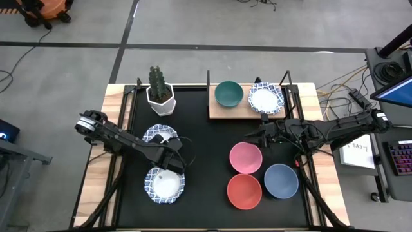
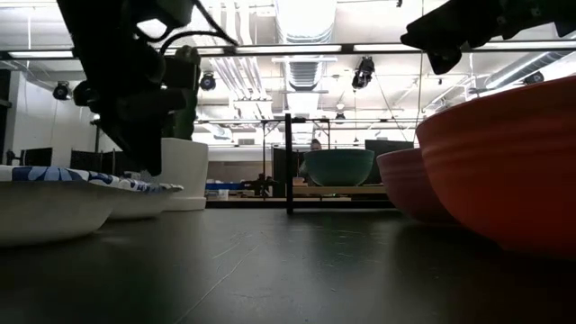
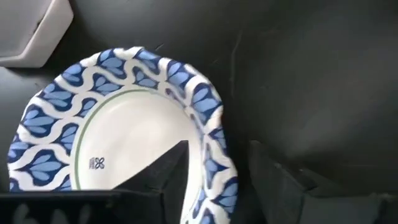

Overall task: Place and stack bowls onto a shelf
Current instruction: Adjust the blue patterned bowl, then stack the pink bowl on top of the green bowl on the shelf

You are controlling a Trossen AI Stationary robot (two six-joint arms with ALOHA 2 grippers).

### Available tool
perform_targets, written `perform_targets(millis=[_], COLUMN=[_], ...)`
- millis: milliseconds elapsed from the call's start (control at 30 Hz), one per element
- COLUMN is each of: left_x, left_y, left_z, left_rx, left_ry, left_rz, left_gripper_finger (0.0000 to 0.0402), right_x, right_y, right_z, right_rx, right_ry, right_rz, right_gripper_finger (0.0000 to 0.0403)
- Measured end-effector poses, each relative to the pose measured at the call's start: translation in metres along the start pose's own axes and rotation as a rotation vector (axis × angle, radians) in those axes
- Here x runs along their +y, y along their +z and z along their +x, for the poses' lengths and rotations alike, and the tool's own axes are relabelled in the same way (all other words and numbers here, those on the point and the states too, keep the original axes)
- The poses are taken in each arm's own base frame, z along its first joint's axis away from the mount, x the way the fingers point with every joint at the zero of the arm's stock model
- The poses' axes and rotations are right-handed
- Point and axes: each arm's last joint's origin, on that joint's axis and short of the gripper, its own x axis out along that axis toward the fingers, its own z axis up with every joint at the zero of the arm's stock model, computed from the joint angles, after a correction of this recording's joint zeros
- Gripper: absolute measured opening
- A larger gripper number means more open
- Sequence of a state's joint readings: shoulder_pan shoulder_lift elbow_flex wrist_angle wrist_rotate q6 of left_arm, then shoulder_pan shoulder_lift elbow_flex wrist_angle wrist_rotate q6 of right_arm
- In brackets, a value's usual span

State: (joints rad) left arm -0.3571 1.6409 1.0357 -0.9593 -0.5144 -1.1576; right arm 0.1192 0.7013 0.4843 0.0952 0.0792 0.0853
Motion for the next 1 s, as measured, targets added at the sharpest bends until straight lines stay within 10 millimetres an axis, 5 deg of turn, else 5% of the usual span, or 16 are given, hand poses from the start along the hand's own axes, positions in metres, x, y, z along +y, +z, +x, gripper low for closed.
perform_targets(millis=[367, 733, 1000], left_x=[-0.025, -0.065, -0.082], left_y=[0.030, 0.073, 0.091], left_z=[-0.036, -0.069, -0.038], left_rx=[-0.123, -0.566, -0.614], left_ry=[-0.196, -0.571, -0.584], left_rz=[0.189, 0.229, 0.121], left_gripper_finger=[0.0171, 0.0165, 0.0164], right_x=[0.000, 0.001, 0.009], right_y=[0.000, 0.000, 0.001], right_z=[0.000, -0.003, -0.017], right_rx=[0.000, 0.012, 0.024], right_ry=[0.000, 0.034, 0.131], right_rz=[0.028, 0.142, 0.184], right_gripper_finger=[0.0089, 0.0089, 0.0089])
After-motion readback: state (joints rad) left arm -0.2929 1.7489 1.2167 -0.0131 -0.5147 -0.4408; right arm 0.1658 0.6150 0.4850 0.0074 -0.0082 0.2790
